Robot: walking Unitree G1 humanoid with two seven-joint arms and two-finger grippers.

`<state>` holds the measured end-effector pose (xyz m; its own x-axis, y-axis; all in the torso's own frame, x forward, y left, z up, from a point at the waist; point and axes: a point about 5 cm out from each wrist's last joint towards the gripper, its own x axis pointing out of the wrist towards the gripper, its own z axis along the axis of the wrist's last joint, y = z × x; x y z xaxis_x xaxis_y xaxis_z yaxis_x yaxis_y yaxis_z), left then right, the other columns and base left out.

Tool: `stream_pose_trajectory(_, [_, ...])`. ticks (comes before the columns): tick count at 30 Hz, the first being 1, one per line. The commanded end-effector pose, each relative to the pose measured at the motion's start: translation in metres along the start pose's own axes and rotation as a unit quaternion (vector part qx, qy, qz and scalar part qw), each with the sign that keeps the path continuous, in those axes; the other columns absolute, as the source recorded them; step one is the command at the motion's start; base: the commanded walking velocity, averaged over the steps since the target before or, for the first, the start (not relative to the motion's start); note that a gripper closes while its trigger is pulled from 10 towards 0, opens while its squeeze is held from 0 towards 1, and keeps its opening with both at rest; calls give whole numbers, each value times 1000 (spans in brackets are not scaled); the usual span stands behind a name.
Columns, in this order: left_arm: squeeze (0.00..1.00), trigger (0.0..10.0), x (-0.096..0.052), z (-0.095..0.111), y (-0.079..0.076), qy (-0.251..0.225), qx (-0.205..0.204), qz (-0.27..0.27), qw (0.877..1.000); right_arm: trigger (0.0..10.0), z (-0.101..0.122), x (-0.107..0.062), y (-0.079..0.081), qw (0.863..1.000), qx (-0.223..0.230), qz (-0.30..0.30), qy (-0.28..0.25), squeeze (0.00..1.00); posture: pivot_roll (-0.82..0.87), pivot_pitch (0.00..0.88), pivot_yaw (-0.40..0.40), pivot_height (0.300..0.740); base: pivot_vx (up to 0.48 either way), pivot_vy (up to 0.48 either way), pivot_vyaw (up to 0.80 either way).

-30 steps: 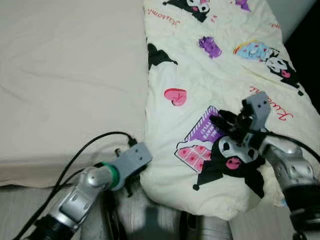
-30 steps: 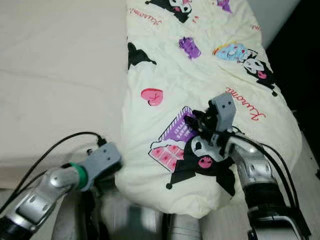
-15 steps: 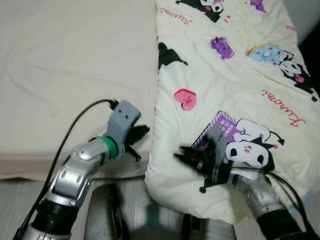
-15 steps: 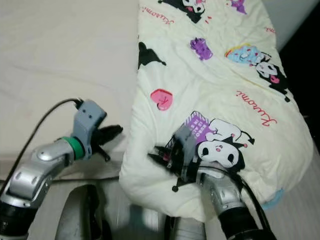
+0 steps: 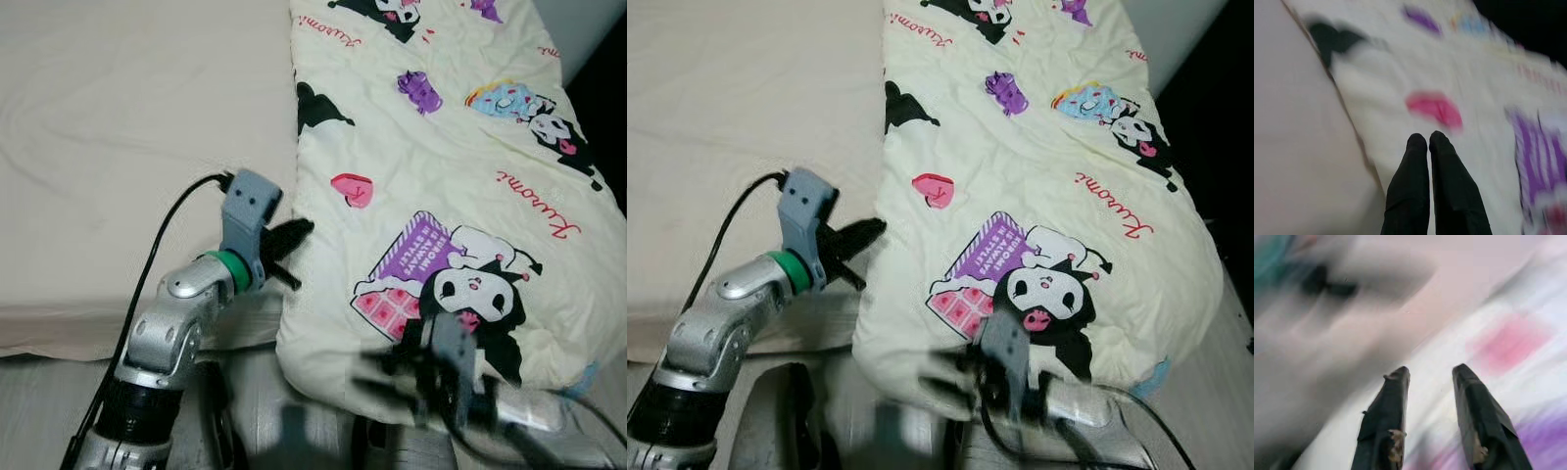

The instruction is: Clean up the room

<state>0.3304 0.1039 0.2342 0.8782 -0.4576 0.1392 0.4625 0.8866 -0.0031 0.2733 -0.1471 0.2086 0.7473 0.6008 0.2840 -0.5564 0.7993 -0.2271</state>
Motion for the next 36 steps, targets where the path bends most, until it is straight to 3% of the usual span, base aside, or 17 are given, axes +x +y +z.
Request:
stream_pose_trajectory(1, [0,10000,-3,7,10,-37,14,55,998,10000,20,-5,-17,991,-44,-120,-44,0,-79,248,22,555,0,0,0])
stream_pose_trajectory(2, [0,10000,-3,7,10,-37,14,55,998,10000,20,-5,-17,991,-44,-120,-44,0,-79,248,22,555,0,0,0])
stream_pose_trajectory(4, [0,10000,-7,18,19,-75,109,107,985,10000,16,-11,-19,979,-73,-185,-41,0,-84,220,16,555,0,0,0])
stream_pose_trajectory(6, [0,10000,-7,18,19,-75,109,107,985,10000,16,-11,-19,979,-73,-185,-41,0,-84,220,16,555,0,0,0])
stream_pose_trajectory(8, [0,10000,-22,11,36,-68,151,150,975,10000,-2,-26,-17,968,-86,-237,-4,0,-91,198,10,555,0,0,0])
stream_pose_trajectory(9, [0,10000,-22,11,36,-68,151,150,975,10000,-2,-26,-17,968,-86,-237,-4,0,-91,198,10,555,0,0,0])
stream_pose_trajectory(10, [0,10000,-38,-1,46,-47,152,173,972,10000,-13,-37,-15,962,-86,-257,17,0,-93,177,-14,555,0,0,0])
stream_pose_trajectory(12, [0,10000,-44,-5,48,-40,149,179,972,10000,-15,-39,-14,962,-84,-258,20,0,-93,177,-14,555,0,0,0])
stream_pose_trajectory(14, [0,10000,-60,-15,50,-27,136,201,970,10000,-18,-42,-24,952,-115,-282,28,0,-70,137,-64,555,0,0,0])
stream_pose_trajectory(18, [0,10000,-67,-20,49,-26,127,219,967,10000,-19,-42,-34,946,-125,-299,26,0,-60,124,-77,565,0,0,0])
stream_pose_trajectory(20, [0,10000,-61,-20,43,-45,116,229,965,10000,-19,-35,-46,935,-135,-327,23,0,-52,111,-97,575,0,0,0])
stream_pose_trajectory(24, [0,10000,-52,-20,36,-57,105,219,968,10000,-19,-30,-52,930,-144,-338,21,0,-51,103,-101,585,0,0,0])
stream_pose_trajectory(31, [0,10000,-35,-14,22,-68,70,171,981,10000,-23,-35,-54,922,-148,-357,20,0,-57,90,-84,615,0,0,0])
stream_pose_trajectory(36, [0,10000,-28,-10,18,-76,70,166,981,10000,-23,-37,-56,920,-149,-362,16,0,-66,96,-74,630,0,0,0])
